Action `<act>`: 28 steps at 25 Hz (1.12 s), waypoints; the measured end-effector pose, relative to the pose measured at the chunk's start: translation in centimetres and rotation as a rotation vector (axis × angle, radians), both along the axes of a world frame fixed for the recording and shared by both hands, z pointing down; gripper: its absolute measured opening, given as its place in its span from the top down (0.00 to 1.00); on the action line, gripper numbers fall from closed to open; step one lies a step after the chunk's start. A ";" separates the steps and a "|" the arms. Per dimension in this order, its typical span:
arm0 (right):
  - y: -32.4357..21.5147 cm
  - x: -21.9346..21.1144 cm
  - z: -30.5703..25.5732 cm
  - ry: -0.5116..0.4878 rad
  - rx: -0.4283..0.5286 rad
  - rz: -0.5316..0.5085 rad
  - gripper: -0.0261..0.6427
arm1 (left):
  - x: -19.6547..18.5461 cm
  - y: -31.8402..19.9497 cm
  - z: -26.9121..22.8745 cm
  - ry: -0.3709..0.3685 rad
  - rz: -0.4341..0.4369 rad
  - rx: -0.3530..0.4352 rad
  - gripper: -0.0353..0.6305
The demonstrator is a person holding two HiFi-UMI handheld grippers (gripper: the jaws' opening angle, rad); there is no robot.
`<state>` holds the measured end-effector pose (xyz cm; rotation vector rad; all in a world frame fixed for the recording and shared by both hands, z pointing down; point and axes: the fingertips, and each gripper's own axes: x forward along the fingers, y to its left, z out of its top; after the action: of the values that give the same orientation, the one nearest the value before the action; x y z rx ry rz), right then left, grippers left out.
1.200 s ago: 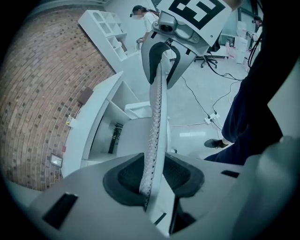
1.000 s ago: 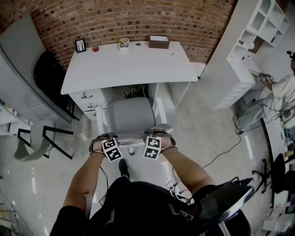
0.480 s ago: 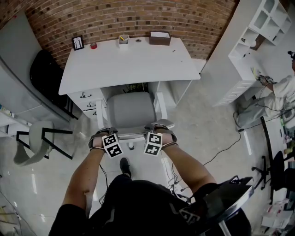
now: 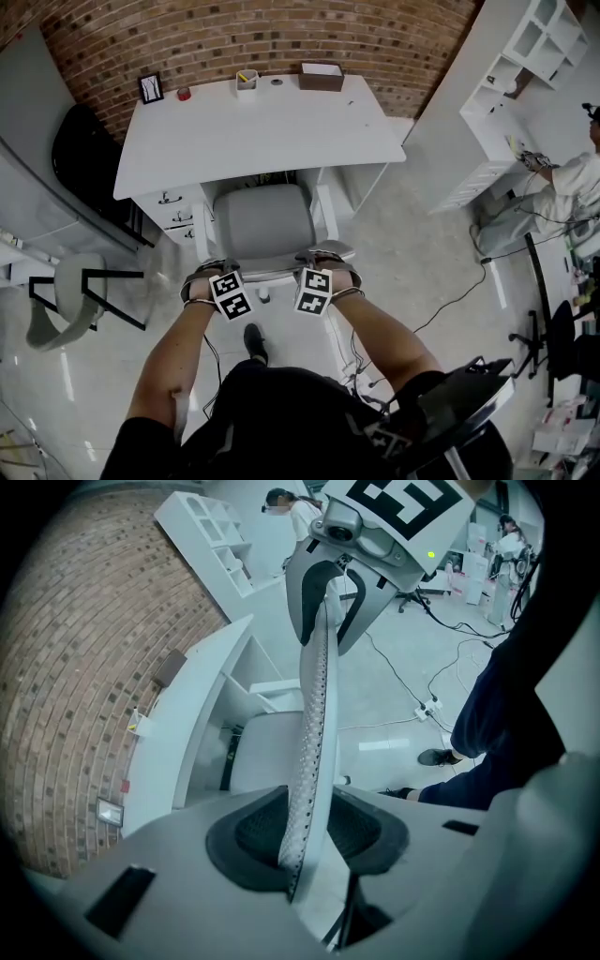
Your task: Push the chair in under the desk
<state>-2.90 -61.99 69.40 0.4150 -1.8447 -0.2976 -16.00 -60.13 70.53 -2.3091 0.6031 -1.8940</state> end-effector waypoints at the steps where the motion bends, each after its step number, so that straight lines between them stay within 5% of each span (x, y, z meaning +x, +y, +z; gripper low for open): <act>1: -0.2 0.0 0.0 0.002 0.002 0.002 0.74 | 0.0 -0.2 0.0 -0.001 -0.001 -0.004 0.76; 17: -1.4 -0.2 0.2 0.034 -0.021 0.098 0.69 | -0.1 -0.9 -0.3 0.044 0.111 0.002 0.79; 22: -1.0 -0.6 -0.4 -0.054 -0.069 0.146 0.67 | 0.0 -0.4 -0.9 0.146 0.150 -0.052 0.79; 28: -1.0 -0.2 -2.1 -0.248 -0.219 0.301 0.63 | 0.7 -0.3 -3.5 0.395 0.099 -0.185 0.74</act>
<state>-3.15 -63.01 67.30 0.5875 -1.9966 0.1677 -15.33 -60.45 67.07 -2.8012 0.3461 -1.5166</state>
